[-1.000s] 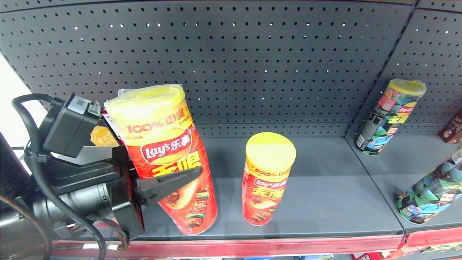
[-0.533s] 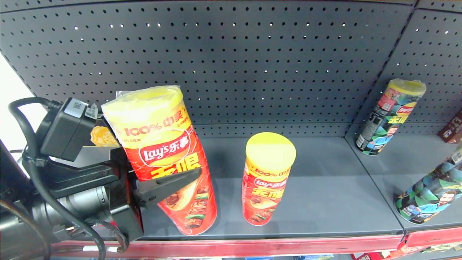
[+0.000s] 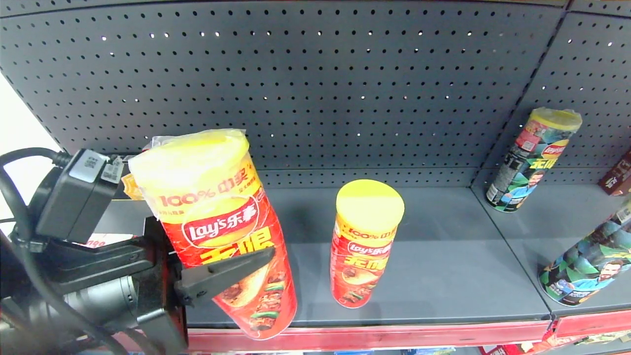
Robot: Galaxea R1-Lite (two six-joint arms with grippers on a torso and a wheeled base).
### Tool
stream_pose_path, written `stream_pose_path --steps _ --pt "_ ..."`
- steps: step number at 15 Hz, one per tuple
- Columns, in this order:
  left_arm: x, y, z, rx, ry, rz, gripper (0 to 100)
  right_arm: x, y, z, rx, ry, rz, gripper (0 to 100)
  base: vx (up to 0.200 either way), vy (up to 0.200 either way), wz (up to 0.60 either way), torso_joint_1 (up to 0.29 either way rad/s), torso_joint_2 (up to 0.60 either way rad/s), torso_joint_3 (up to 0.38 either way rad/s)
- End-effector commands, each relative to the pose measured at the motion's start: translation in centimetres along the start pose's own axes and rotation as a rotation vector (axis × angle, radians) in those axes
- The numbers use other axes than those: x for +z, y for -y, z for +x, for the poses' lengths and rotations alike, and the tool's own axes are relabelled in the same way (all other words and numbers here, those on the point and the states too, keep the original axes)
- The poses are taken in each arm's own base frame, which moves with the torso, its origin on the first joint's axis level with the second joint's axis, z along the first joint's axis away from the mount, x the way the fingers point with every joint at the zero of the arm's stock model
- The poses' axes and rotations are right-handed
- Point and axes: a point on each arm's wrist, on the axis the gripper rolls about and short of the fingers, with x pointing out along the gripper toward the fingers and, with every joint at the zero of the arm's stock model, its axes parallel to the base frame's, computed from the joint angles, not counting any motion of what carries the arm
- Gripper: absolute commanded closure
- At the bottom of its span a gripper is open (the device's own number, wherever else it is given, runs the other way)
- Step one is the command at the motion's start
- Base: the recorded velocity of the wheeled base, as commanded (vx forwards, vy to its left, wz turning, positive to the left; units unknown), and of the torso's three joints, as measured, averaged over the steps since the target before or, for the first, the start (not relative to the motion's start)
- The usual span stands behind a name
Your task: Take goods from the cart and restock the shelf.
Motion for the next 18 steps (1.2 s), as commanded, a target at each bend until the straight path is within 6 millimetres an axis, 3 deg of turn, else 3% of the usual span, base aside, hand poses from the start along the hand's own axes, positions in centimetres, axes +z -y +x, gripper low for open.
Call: stream_pose_path --steps 1,3,5,10,14,18 --pt "0.3 -0.4 1.2 -0.01 -0.004 -0.002 100 0.0 -0.5 0.0 0.215 0.015 -0.082 0 0.0 0.0 0.0 0.0 0.0 0.0" --pt "0.7 -0.9 2.1 -0.01 0.0 0.001 100 0.0 -0.5 0.0 0.198 0.014 -0.057 0 0.0 0.0 0.0 0.0 0.0 0.0" --pt "0.9 -1.2 2.4 -0.001 0.004 0.002 100 0.0 0.1 0.0 -0.037 0.002 0.056 0 0.0 0.0 0.0 0.0 0.0 0.0" --pt "1.0 -2.3 3.2 0.01 0.008 0.006 100 -0.7 -0.5 0.0 0.237 -0.068 -0.039 0 0.0 0.0 0.0 0.0 0.0 0.0" --pt "0.9 -3.6 2.9 -0.021 0.002 0.014 100 -0.7 -0.5 0.0 0.218 -0.066 -0.002 0 0.0 0.0 0.0 0.0 0.0 0.0" --pt "1.7 -3.5 3.1 -0.03 0.018 0.023 100 -0.7 -0.5 0.0 0.218 -0.063 -0.002 0 0.0 0.0 0.0 0.0 0.0 0.0"
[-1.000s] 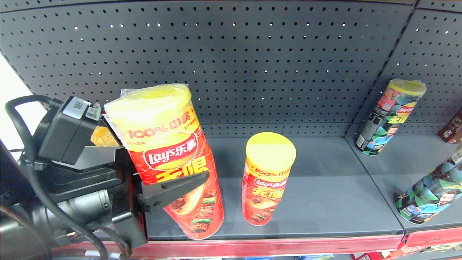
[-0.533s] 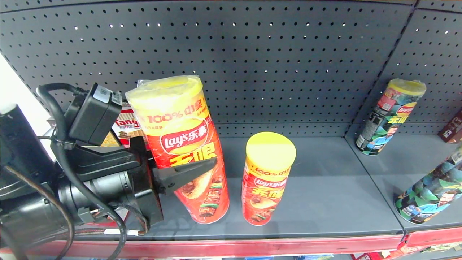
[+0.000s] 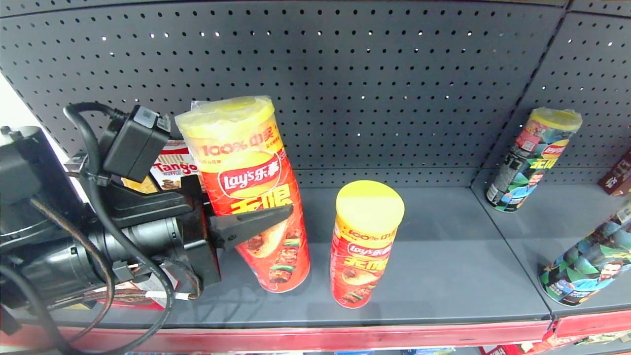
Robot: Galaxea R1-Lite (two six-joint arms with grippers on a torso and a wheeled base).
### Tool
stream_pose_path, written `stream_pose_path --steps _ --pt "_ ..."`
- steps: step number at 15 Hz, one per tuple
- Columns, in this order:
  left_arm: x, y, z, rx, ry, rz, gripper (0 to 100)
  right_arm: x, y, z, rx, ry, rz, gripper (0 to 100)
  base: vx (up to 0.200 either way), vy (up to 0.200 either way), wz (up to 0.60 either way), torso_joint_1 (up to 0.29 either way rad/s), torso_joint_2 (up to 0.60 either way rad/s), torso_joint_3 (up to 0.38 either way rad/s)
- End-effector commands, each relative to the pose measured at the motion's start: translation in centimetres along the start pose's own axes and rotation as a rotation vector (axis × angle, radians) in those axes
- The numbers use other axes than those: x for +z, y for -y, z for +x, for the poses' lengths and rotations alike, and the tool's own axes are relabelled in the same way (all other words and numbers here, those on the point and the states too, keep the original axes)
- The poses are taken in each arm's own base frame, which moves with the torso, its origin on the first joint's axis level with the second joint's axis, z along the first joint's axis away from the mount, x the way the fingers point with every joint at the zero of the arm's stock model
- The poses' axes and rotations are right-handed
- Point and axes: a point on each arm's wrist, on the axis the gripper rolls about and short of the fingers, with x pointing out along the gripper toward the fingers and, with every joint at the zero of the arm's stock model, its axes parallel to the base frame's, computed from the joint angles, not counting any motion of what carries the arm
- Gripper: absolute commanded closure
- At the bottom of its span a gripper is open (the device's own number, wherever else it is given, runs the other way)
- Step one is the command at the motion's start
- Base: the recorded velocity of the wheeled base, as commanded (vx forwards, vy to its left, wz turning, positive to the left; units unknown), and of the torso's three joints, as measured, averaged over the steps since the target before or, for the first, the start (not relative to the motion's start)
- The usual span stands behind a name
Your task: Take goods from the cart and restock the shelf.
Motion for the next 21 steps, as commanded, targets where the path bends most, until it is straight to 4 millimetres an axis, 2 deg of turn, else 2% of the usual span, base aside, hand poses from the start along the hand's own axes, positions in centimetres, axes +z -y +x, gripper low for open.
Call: stream_pose_path --steps 1,4,5,8,9,10,15,18,21 --pt "0.5 -0.2 0.2 0.002 0.012 0.008 100 0.0 0.0 0.0 0.001 -0.001 -0.001 0 0.0 0.0 0.0 0.0 0.0 0.0" --pt "1.2 -0.9 0.8 0.013 0.03 0.028 100 0.0 0.0 0.0 0.001 -0.001 0.0 0 0.0 0.0 0.0 0.0 0.0 0.0" --pt "1.2 -1.8 1.3 0.03 0.026 0.046 100 0.0 0.0 0.0 0.001 -0.001 0.0 0 0.0 0.0 0.0 0.0 0.0 0.0" --pt "0.3 -3.1 1.8 0.059 -0.052 0.061 100 0.0 0.0 0.0 0.001 -0.001 0.0 0 0.0 0.0 0.0 0.0 0.0 0.0" --pt "-0.3 -4.8 2.9 0.065 -0.086 0.102 100 0.0 0.0 0.0 0.001 -0.001 -0.001 0 0.0 0.0 0.0 0.0 0.0 0.0" --pt "-0.2 -5.5 3.4 0.067 -0.097 0.123 100 0.0 0.0 0.0 0.001 -0.002 -0.001 0 0.0 0.0 0.0 0.0 0.0 0.0" --pt "-0.4 -7.9 7.3 0.041 -0.138 0.1 100 0.0 0.0 0.0 0.001 -0.001 0.0 0 0.0 0.0 0.0 0.0 0.0 0.0" --pt "-1.4 -9.2 9.1 0.029 -0.146 0.094 100 0.0 0.0 0.0 0.001 -0.001 0.0 0 0.0 0.0 0.0 0.0 0.0 0.0" --pt "-1.5 -11.4 11.7 0.032 -0.117 0.113 100 0.0 0.0 0.0 0.001 -0.001 0.0 0 0.0 0.0 0.0 0.0 0.0 0.0"
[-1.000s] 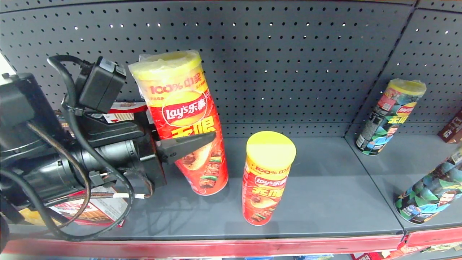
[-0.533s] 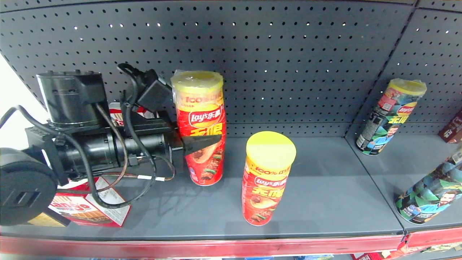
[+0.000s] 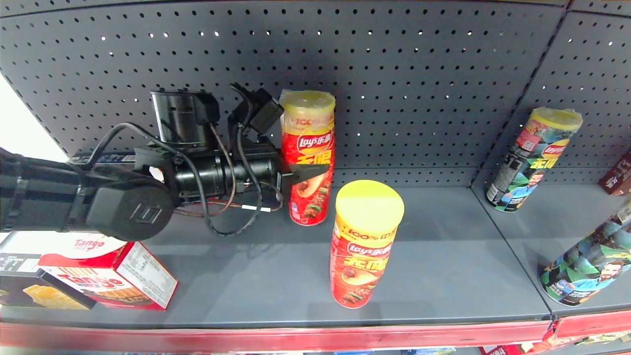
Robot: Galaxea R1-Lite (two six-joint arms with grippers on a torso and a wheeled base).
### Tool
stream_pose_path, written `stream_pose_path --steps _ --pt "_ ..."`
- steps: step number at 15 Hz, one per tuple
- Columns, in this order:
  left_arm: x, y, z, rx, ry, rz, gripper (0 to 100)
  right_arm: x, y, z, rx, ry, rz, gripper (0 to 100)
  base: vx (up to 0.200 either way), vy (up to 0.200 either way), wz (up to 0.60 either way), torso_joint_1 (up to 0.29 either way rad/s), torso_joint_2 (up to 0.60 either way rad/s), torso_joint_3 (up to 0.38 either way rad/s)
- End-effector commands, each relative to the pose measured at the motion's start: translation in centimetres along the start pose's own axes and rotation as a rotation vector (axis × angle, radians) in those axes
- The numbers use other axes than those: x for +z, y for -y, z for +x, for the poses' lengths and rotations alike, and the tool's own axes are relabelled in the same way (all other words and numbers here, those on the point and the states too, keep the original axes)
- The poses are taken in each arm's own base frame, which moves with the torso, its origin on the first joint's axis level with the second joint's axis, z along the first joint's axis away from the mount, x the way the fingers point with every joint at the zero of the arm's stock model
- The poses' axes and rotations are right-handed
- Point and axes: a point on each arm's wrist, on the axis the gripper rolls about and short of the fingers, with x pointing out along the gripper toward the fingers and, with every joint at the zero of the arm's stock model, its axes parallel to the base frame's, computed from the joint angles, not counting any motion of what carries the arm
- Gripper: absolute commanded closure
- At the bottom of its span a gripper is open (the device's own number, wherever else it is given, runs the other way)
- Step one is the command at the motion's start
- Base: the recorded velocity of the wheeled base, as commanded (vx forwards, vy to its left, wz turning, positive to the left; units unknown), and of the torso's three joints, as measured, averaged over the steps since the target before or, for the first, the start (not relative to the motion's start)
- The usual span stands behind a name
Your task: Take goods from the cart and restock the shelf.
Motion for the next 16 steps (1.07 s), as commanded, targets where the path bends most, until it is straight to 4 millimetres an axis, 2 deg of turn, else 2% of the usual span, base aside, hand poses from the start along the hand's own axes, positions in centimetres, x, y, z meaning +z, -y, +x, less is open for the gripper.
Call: stream_pose_path --steps 1,4,12,16 --pt "-1.3 -1.7 2.6 0.001 -0.002 -0.002 100 0.0 0.0 0.0 0.001 -0.001 -0.001 0 0.0 0.0 0.0 0.0 0.0 0.0" --pt "-1.9 -2.3 3.7 0.0 0.0 -0.001 100 0.0 0.0 0.0 0.001 -0.001 0.0 0 0.0 0.0 0.0 0.0 0.0 0.0" --pt "-3.6 -1.7 5.7 -0.024 0.027 0.017 100 0.0 0.0 0.0 0.001 -0.001 0.0 0 0.0 0.0 0.0 0.0 0.0 0.0" --pt "-3.8 -1.5 5.9 -0.031 0.024 0.018 100 0.0 0.0 0.0 0.001 -0.001 0.0 0 0.0 0.0 0.0 0.0 0.0 0.0"
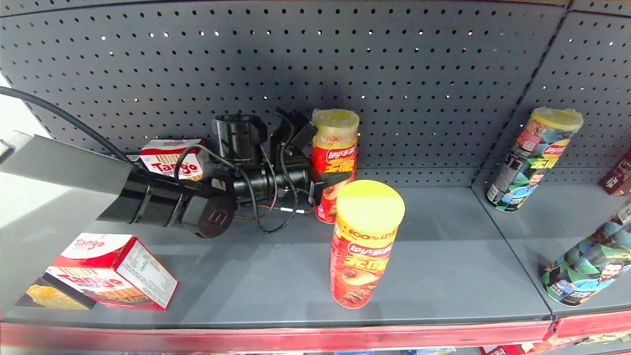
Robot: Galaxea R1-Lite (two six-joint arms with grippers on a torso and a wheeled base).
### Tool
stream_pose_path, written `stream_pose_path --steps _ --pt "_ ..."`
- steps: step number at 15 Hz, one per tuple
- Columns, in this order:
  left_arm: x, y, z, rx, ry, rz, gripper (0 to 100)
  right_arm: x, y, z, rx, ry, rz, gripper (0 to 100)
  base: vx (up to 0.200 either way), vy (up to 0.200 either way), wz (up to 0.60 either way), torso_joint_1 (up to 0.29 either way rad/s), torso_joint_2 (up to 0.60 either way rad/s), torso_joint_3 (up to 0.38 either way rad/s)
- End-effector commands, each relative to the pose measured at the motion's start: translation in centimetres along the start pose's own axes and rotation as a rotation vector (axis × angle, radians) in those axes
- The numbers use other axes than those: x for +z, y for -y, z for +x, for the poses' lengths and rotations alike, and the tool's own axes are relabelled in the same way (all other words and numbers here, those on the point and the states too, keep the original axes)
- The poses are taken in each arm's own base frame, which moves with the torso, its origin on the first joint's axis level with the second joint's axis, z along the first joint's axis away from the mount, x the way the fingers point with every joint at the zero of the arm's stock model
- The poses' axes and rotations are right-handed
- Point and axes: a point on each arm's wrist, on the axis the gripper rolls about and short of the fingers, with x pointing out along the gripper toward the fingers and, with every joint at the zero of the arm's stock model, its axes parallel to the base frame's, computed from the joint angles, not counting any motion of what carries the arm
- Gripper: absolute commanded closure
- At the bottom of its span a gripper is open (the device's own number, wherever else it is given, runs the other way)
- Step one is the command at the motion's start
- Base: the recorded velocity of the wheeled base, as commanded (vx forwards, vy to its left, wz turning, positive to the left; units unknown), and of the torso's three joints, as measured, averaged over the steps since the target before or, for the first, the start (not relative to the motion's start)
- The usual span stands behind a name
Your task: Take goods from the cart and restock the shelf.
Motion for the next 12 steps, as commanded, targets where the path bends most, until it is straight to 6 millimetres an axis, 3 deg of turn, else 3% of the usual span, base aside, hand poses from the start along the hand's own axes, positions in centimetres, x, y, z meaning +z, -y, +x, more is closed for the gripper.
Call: stream_pose_path --steps 1,6,7,12 --pt "-0.3 0.1 0.1 -0.003 -0.007 -0.003 100 0.0 0.0 0.0 0.001 -0.001 -0.001 0 0.0 0.0 0.0 0.0 0.0 0.0" --pt "-1.1 0.4 -0.2 -0.001 -0.017 -0.002 100 0.0 0.0 0.0 0.001 -0.003 0.0 0 0.0 0.0 0.0 0.0 0.0 0.0" --pt "-1.1 0.4 -0.2 0.001 -0.017 -0.002 0 0.0 0.0 0.0 0.001 -0.003 0.0 0 0.0 0.0 0.0 0.0 0.0 0.0" --pt "0.0 0.5 -1.2 0.03 -0.013 -0.008 0 0.0 0.0 0.0 0.001 -0.001 -0.001 0 0.0 0.0 0.0 0.0 0.0 0.0"
